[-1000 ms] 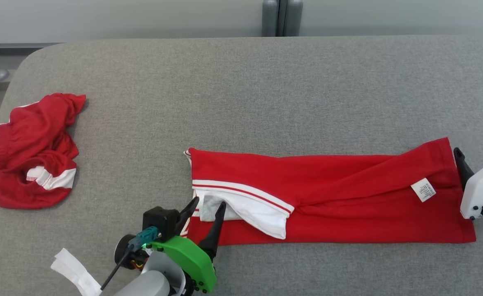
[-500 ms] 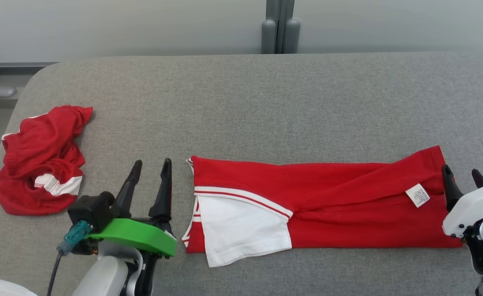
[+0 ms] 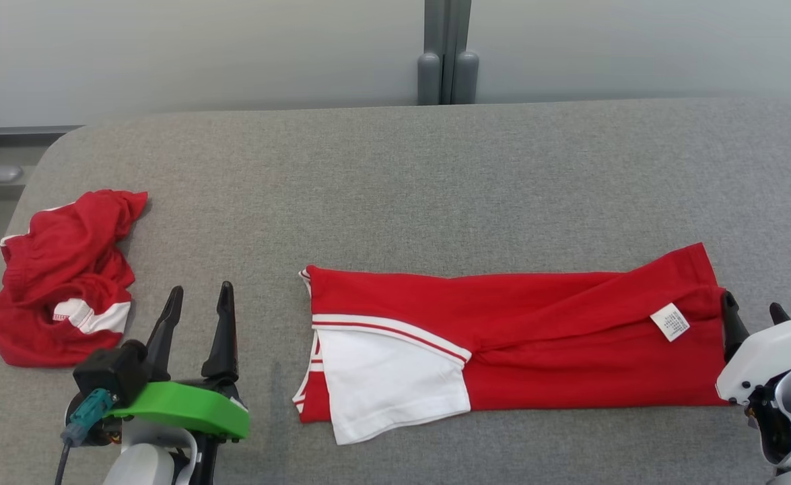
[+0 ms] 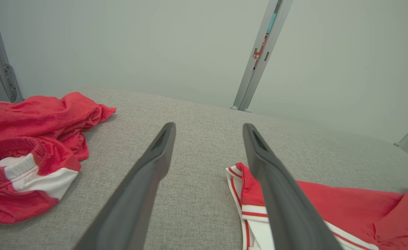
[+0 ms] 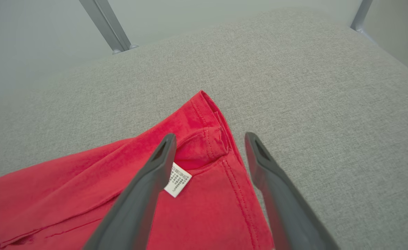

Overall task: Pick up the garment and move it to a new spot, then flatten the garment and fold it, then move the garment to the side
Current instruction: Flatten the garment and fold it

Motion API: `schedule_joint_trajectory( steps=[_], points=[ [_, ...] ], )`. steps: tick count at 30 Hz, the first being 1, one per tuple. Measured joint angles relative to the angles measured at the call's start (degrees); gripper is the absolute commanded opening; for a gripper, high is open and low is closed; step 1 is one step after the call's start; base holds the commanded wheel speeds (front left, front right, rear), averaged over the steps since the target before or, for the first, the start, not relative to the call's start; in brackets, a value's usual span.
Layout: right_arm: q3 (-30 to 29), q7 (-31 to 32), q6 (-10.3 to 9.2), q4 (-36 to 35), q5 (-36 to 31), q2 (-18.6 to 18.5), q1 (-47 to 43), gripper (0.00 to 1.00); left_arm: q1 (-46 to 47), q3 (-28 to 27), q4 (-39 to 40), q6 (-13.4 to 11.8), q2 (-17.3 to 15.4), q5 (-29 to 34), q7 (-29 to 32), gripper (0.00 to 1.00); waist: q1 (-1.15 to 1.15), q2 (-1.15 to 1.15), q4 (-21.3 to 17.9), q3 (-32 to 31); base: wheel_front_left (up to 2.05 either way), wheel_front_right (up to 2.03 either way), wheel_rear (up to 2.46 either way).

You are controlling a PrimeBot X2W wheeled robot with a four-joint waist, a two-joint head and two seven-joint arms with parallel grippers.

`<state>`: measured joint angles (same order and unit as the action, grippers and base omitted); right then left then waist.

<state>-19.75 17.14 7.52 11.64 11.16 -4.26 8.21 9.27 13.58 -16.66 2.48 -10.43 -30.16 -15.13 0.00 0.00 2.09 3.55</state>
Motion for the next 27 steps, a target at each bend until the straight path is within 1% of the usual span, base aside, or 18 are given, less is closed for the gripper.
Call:
schedule_joint_trajectory(
  steps=[4, 8, 16, 19, 27],
  points=[
    [-1.1, 1.0, 0.00, 0.0, -1.4, 0.4, 0.9, 1.00, -0.5, -1.7, 0.5, 0.6, 0.3, 1.7, 0.0, 1.00, 0.00, 0.00, -0.2, 0.7, 0.00, 0.00, 0.00],
    [-3.1, 2.4, 0.00, 1.2, -3.9, 1.0, 4.7, 1.00, -0.5, -3.4, 1.1, 1.2, 0.2, 2.6, 0.0, 1.00, 0.00, 0.00, -0.4, 2.2, 0.00, 0.00, 0.00],
    [-6.8, 6.7, 0.00, 9.0, -11.5, 1.3, 10.1, 1.00, -0.3, -4.8, 1.6, 2.2, 0.9, 4.1, 0.0, 1.00, 0.00, 0.00, 0.2, 5.2, 0.00, 0.00, 0.00],
    [-8.0, 7.9, 0.00, 11.5, -12.3, 1.3, 10.8, 1.00, -0.1, -5.0, 1.6, 2.5, 1.3, 4.6, 0.0, 1.00, 0.00, 0.00, 0.9, 5.7, 0.00, 0.00, 0.00],
    [-8.4, 8.1, 0.00, 15.8, -12.7, 0.9, 12.2, 1.00, -0.1, -6.4, 1.8, 3.1, 1.7, 5.3, 0.0, 1.00, 0.00, 0.00, 1.6, 6.9, 0.00, 0.00, 0.00]
  ],
)
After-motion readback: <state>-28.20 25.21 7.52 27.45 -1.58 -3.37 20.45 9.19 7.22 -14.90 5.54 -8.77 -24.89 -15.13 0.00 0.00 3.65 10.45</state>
